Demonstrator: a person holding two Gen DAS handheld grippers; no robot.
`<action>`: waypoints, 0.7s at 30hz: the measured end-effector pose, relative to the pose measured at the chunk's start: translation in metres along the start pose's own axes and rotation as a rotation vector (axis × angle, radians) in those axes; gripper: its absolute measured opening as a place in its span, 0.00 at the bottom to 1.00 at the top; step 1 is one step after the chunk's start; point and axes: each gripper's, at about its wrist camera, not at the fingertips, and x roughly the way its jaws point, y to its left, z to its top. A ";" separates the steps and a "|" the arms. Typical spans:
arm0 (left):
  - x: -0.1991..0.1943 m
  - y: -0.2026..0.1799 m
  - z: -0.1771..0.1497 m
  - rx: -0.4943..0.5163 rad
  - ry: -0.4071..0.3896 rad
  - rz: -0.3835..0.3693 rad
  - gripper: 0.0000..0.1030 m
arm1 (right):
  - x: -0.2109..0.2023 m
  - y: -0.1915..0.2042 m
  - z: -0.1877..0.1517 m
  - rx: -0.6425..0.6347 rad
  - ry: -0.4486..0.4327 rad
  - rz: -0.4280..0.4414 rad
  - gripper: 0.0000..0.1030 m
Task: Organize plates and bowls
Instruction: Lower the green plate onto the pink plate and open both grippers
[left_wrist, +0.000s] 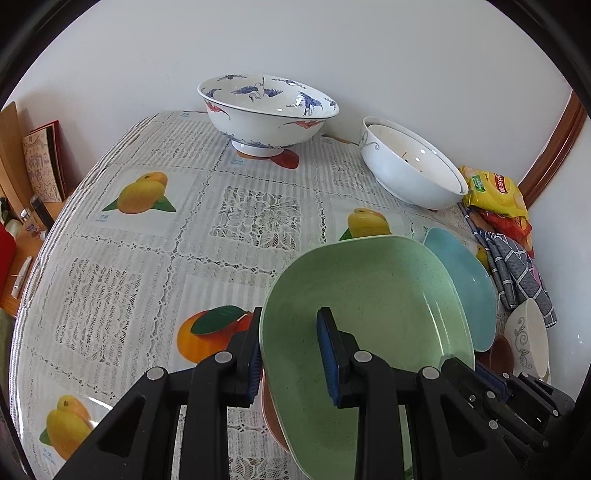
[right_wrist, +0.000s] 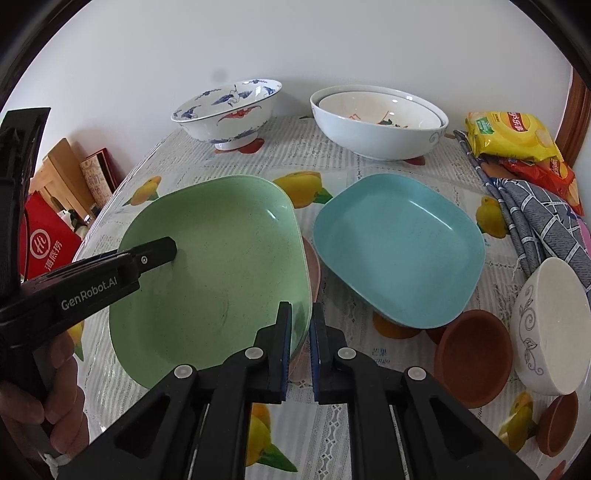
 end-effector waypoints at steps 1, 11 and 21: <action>0.003 0.000 0.000 0.003 0.008 0.000 0.25 | 0.001 0.000 -0.001 -0.002 0.003 -0.002 0.09; 0.005 -0.007 0.000 0.045 0.007 0.029 0.26 | 0.003 0.003 -0.015 -0.022 0.053 0.010 0.18; -0.027 -0.005 -0.011 0.075 -0.040 0.052 0.65 | -0.017 0.015 -0.029 -0.052 0.038 0.024 0.29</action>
